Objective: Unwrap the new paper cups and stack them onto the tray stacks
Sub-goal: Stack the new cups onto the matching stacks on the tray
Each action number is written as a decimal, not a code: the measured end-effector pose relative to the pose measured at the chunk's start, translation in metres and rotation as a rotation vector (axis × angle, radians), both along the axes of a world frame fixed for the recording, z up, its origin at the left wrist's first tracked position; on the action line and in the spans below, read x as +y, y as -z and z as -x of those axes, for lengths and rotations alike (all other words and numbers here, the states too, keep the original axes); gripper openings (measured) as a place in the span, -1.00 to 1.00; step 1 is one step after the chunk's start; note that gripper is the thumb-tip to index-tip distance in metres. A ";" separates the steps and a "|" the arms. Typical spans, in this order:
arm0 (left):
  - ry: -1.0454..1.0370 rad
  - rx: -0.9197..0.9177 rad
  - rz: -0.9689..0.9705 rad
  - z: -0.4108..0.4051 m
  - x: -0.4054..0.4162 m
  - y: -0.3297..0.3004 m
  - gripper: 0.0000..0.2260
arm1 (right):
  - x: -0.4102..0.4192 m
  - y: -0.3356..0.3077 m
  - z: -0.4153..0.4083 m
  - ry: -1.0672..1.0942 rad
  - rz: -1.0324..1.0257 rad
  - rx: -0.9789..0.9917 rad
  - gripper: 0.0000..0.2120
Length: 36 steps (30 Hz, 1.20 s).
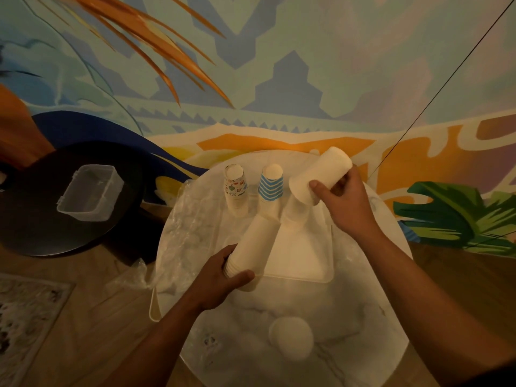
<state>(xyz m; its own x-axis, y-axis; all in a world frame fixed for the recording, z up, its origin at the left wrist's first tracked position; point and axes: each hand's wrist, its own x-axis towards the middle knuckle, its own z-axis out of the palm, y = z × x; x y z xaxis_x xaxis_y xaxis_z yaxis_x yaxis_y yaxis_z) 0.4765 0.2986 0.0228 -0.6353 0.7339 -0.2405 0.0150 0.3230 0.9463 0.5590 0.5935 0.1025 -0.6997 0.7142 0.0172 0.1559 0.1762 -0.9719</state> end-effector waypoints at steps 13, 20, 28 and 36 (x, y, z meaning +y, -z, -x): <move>-0.030 -0.131 -0.035 -0.005 -0.007 -0.001 -0.41 | 0.016 0.097 0.032 -0.095 -0.311 -0.390 -0.24; 0.013 -0.046 -0.003 -0.002 -0.009 0.002 -0.38 | 0.027 0.113 0.026 -0.083 -0.267 -0.422 -0.22; 0.132 0.010 0.060 -0.002 -0.004 0.004 -0.32 | -0.002 0.093 0.007 0.011 -0.150 -0.272 -0.31; 0.150 0.018 0.084 -0.004 -0.001 0.005 -0.33 | -0.083 0.061 -0.042 -0.032 0.144 -0.095 -0.58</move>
<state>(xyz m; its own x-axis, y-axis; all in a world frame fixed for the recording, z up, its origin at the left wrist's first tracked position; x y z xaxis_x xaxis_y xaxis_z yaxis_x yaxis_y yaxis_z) 0.4809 0.2977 0.0179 -0.5251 0.7986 -0.2942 0.0856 0.3934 0.9154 0.6009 0.5106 0.0413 -0.7156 0.6819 -0.1516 0.2453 0.0422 -0.9685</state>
